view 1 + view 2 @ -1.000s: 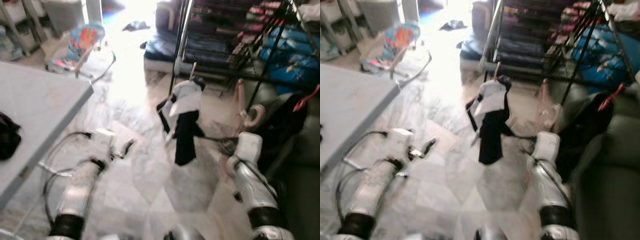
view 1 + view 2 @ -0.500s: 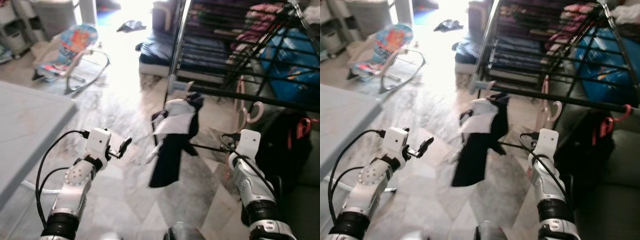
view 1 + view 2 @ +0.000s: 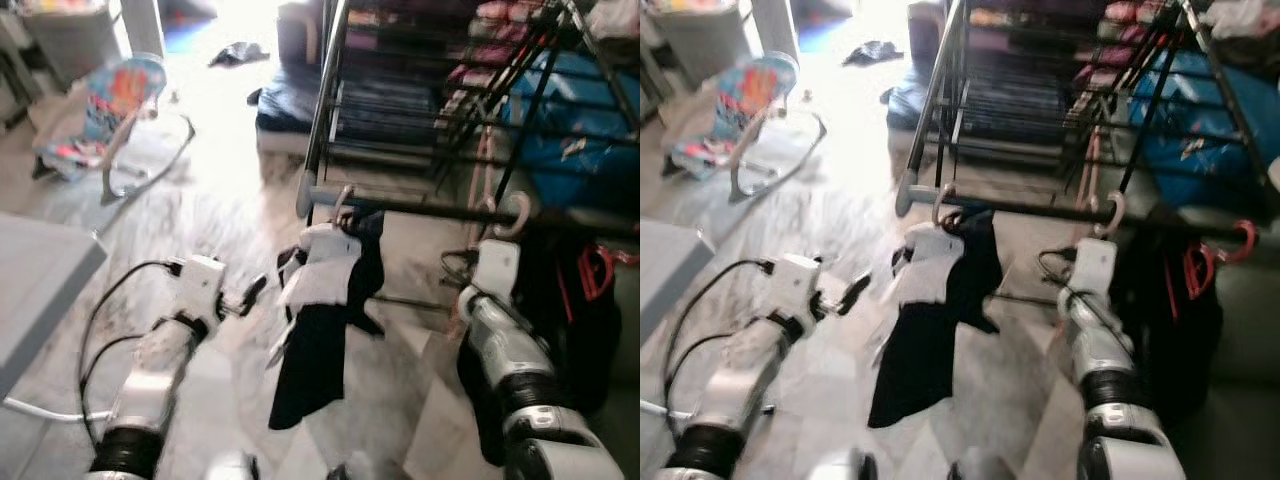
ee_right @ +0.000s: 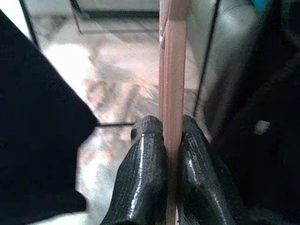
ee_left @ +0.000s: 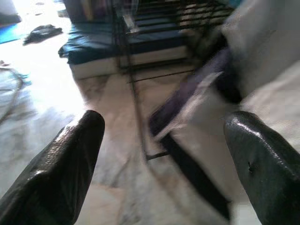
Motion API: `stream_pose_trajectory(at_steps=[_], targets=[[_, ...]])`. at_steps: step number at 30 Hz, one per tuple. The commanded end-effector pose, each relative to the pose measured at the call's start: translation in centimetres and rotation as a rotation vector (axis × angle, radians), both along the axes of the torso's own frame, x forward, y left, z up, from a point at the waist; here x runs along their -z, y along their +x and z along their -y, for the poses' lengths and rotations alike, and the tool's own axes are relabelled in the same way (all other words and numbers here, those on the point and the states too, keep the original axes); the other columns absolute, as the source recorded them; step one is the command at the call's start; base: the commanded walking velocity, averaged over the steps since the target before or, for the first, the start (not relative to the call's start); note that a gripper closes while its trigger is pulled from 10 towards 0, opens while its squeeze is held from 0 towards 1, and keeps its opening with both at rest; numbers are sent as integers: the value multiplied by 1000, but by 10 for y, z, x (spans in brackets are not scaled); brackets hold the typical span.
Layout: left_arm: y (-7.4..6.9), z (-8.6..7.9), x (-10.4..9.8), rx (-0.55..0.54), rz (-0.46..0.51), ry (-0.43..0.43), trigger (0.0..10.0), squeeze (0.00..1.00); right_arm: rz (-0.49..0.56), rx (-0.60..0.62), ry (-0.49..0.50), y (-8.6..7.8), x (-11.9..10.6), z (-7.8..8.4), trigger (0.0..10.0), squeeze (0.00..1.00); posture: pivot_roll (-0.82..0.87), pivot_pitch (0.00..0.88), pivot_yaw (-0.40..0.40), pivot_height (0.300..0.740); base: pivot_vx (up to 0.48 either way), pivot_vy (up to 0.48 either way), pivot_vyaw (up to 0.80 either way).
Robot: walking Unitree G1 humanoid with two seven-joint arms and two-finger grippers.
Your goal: Hang hanger
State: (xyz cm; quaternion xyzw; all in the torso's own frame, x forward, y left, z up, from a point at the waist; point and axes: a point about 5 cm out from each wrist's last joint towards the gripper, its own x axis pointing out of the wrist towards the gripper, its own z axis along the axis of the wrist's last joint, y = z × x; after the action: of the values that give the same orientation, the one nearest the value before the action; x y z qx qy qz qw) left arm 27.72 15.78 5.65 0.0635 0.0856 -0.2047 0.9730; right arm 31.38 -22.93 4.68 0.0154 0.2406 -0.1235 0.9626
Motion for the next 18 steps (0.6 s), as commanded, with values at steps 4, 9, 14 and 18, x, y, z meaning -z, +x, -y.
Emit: stream_pose_trajectory(at_steps=[4, 9, 14, 18], targets=[[-3, -3, 3, -1, -19, 20, 10000, 0, -49, -93, 12, 14, -5, -10, 10000, 0, -19, 35, -91, 740, 0, 0, 0], [-4, -4, 3, -2, -22, 24, 10000, 0, -102, -133, 36, 12, 3, -16, 10000, 0, -17, 39, -92, 740, 0, 0, 0], [-4, -5, 3, -6, -24, 30, 10000, 0, -172, -163, 51, 4, 16, -22, 10000, 0, -14, 47, -95, 740, 0, 0, 0], [-5, -5, 4, -5, -29, 35, 10000, 0, -204, -164, 61, -4, 25, -21, 10000, 0, -17, 53, -92, 740, 0, 0, 0]])
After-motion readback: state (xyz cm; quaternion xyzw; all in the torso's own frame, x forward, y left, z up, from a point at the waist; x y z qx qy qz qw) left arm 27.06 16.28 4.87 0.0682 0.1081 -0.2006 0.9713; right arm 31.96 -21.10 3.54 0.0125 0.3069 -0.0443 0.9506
